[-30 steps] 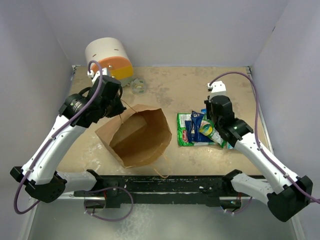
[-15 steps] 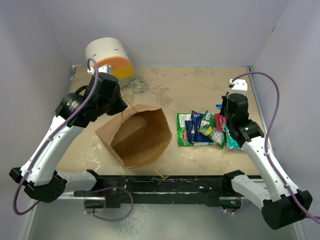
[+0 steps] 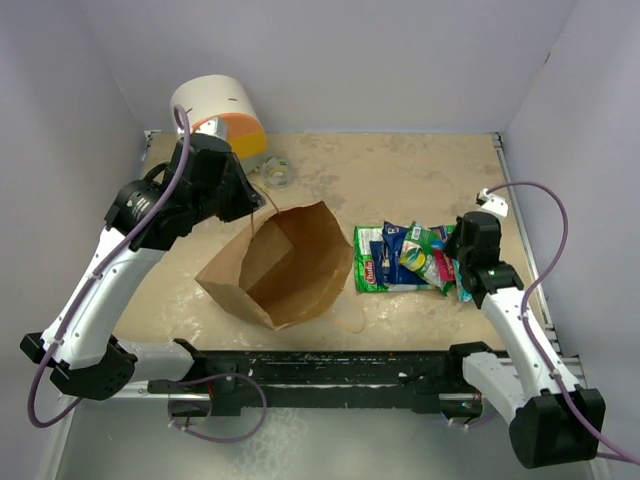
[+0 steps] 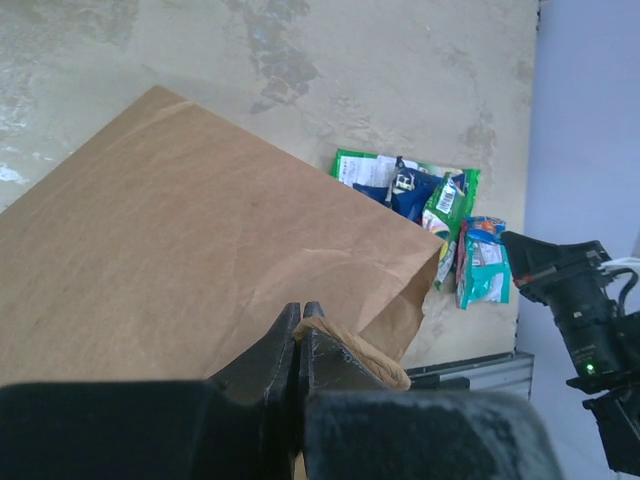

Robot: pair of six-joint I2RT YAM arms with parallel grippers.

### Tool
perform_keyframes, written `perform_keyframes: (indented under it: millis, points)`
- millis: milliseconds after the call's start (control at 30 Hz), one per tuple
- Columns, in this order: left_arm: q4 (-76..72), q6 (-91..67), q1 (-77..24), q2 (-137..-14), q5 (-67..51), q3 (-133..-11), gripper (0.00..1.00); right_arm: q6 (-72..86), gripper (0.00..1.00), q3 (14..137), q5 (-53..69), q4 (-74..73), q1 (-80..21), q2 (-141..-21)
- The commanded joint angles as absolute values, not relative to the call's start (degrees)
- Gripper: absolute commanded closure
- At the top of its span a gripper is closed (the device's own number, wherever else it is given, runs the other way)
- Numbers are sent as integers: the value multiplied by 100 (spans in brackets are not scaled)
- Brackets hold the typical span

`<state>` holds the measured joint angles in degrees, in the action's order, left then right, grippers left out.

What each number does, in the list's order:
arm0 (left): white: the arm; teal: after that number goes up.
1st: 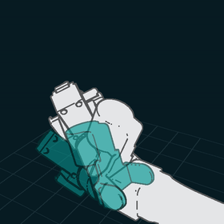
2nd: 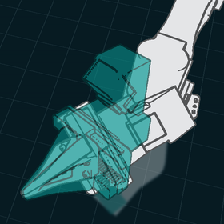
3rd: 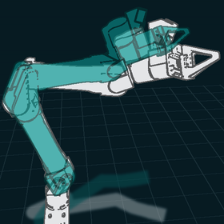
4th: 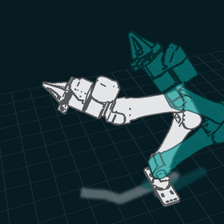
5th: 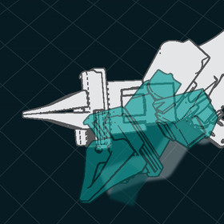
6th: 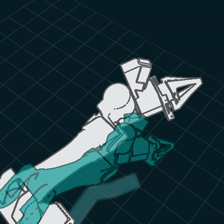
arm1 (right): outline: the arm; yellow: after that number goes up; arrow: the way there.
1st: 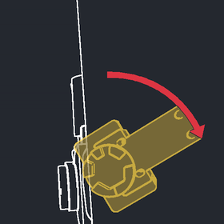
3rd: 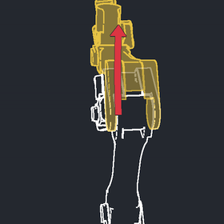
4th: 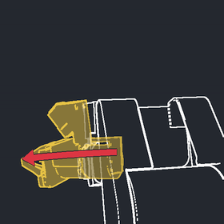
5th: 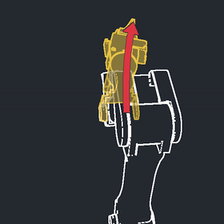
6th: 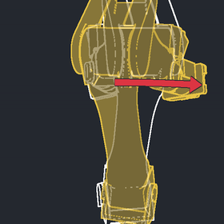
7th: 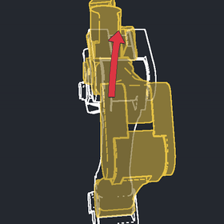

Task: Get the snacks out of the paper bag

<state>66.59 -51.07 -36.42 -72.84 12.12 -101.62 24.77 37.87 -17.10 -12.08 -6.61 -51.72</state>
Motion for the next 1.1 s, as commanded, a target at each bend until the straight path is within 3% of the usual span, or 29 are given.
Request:
perform_keyframes:
  millis: [0, 300, 700, 867, 1033, 1067]
  points:
    - [6198, -4941, -3618, -7320, 780, -10503, 100, 3241, 100, 3606, -1536, -1079, -633, -4850]
    - [5818, -4956, -3614, -7422, 323, -10744, 100, 3505, 97, 3318, -1533, -1389, -633, -4680]
    - [5624, -5016, -3619, -7384, 162, -10679, 100, 1891, 40, 4058, -359, -816, -628, -5301]
    - [5446, -5105, -3614, -7348, 26, -10598, 100, 1332, 27, 4745, -178, -1154, -633, -5588]
    - [5089, -5187, -3607, -7301, -79, -10577, 100, 1458, 0, 5133, -385, -1353, -639, -5557]
    - [5013, -5200, -3607, -7308, -110, -10580, 100, 1443, 0, 5198, -363, -1375, -641, -5555]
